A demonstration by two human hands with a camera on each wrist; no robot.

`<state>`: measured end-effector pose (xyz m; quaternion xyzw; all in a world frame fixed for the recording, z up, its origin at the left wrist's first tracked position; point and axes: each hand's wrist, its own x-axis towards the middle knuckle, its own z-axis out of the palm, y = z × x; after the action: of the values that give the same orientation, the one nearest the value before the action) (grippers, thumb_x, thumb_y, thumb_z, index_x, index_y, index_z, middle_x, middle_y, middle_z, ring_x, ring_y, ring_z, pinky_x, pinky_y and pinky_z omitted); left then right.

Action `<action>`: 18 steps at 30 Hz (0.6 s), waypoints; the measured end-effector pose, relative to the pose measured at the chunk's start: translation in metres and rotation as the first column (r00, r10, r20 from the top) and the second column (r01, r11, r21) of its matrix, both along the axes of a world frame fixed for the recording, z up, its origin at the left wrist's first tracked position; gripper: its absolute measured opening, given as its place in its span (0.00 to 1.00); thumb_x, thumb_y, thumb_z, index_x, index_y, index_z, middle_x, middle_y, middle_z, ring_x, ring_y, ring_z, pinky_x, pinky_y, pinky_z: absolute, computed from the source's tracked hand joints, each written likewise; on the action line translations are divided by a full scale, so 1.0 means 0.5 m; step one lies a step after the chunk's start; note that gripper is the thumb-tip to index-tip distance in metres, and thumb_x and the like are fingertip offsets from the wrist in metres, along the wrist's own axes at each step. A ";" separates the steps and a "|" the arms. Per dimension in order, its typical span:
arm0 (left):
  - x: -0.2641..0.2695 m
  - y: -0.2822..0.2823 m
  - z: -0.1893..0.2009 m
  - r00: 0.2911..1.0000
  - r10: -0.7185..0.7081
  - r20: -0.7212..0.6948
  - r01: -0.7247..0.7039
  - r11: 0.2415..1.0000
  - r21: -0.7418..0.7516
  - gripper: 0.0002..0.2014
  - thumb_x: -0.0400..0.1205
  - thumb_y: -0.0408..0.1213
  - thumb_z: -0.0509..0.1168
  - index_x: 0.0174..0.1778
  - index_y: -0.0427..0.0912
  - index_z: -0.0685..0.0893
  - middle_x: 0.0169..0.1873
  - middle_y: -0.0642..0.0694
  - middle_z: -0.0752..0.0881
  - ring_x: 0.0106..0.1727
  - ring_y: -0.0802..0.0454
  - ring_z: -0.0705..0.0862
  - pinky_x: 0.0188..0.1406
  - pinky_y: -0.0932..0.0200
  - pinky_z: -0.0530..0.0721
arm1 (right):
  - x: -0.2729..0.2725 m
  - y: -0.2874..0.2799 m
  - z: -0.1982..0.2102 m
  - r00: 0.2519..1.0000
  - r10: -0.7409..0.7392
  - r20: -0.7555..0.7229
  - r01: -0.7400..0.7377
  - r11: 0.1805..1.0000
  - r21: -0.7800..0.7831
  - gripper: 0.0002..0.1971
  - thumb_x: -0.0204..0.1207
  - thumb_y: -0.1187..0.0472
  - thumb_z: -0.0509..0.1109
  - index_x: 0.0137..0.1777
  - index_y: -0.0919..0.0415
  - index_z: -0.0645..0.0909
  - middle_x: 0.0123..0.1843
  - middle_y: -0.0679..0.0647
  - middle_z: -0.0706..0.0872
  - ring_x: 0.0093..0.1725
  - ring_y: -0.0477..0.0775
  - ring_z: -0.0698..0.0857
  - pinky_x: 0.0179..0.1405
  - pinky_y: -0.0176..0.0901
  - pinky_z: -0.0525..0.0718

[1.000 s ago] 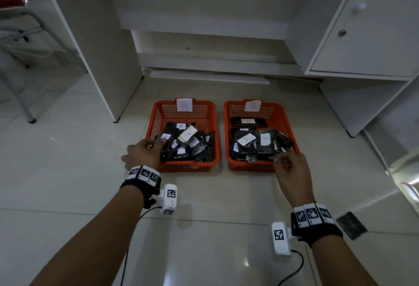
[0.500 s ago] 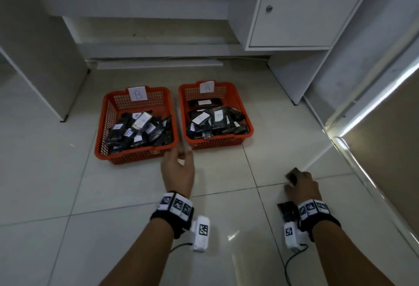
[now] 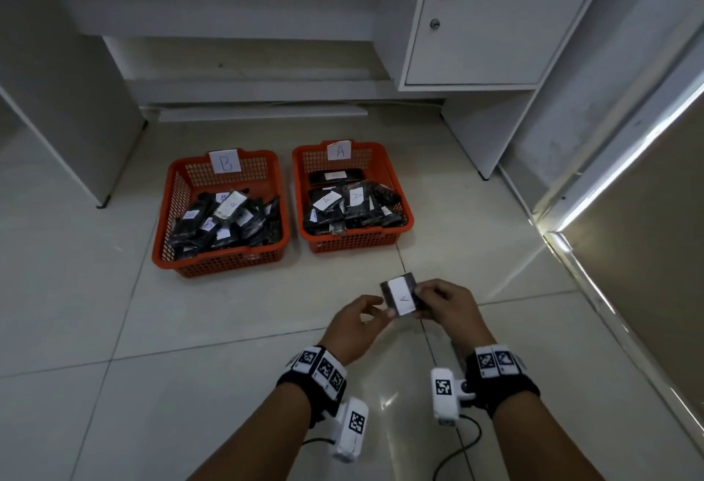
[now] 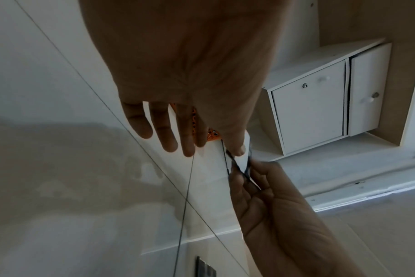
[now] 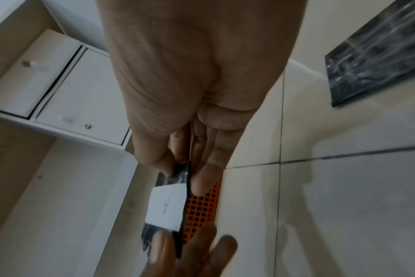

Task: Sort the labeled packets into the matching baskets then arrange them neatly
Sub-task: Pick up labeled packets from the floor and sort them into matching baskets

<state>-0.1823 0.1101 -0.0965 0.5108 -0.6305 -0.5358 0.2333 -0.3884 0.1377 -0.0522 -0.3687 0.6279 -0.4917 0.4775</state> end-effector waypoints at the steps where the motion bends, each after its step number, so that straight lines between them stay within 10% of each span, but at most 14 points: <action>1: -0.006 0.000 0.002 1.000 -0.012 -0.021 0.011 1.000 -0.024 0.19 0.84 0.56 0.70 0.69 0.54 0.85 0.55 0.59 0.89 0.56 0.60 0.86 0.51 0.67 0.81 | 0.012 0.002 0.004 0.999 0.027 0.031 -0.027 1.000 -0.001 0.06 0.84 0.71 0.73 0.50 0.75 0.89 0.46 0.68 0.93 0.44 0.62 0.93 0.43 0.51 0.93; 6: -0.017 -0.001 0.001 0.994 0.043 -0.102 -0.051 0.996 -0.077 0.11 0.87 0.45 0.69 0.63 0.50 0.89 0.46 0.55 0.93 0.46 0.65 0.90 0.45 0.72 0.80 | -0.003 0.026 -0.006 0.980 0.096 -0.176 -0.091 0.995 0.034 0.06 0.86 0.61 0.74 0.51 0.60 0.93 0.46 0.56 0.95 0.48 0.58 0.94 0.50 0.51 0.92; 10: -0.012 -0.001 -0.009 0.994 0.088 -0.066 -0.091 0.995 -0.048 0.08 0.87 0.45 0.69 0.59 0.50 0.89 0.41 0.55 0.92 0.41 0.70 0.87 0.41 0.74 0.76 | -0.091 0.074 -0.050 0.585 0.159 -0.795 0.129 0.950 0.285 0.14 0.81 0.42 0.73 0.54 0.52 0.86 0.58 0.56 0.88 0.55 0.58 0.88 0.57 0.51 0.87; 13: -0.009 -0.001 -0.016 0.994 0.098 -0.051 -0.100 0.994 -0.037 0.08 0.87 0.46 0.69 0.59 0.51 0.88 0.41 0.56 0.92 0.42 0.70 0.86 0.41 0.73 0.77 | -0.122 0.123 -0.087 0.487 0.374 -0.789 0.295 0.779 0.552 0.45 0.69 0.23 0.74 0.74 0.58 0.73 0.71 0.61 0.77 0.67 0.65 0.81 0.62 0.53 0.83; 15: -0.008 -0.002 -0.018 0.993 0.110 -0.051 -0.111 0.993 -0.032 0.08 0.87 0.46 0.69 0.59 0.51 0.89 0.41 0.56 0.92 0.43 0.67 0.87 0.46 0.66 0.79 | -0.116 0.138 -0.098 0.499 0.402 -0.768 0.245 0.784 0.570 0.47 0.67 0.27 0.79 0.75 0.60 0.72 0.71 0.61 0.77 0.67 0.63 0.82 0.60 0.50 0.84; 18: -0.005 -0.006 -0.019 0.991 0.124 -0.047 -0.126 0.991 -0.034 0.08 0.87 0.47 0.69 0.58 0.53 0.88 0.41 0.57 0.92 0.46 0.64 0.88 0.48 0.65 0.80 | -0.105 0.131 -0.097 0.533 0.301 -0.791 0.124 0.897 0.425 0.21 0.78 0.49 0.79 0.65 0.61 0.85 0.61 0.57 0.88 0.55 0.55 0.88 0.52 0.40 0.87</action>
<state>-0.1845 0.1069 -0.1061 0.5328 -0.6017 -0.5196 0.2899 -0.4411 0.2033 -0.1005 -0.4757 0.8508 -0.0758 0.2100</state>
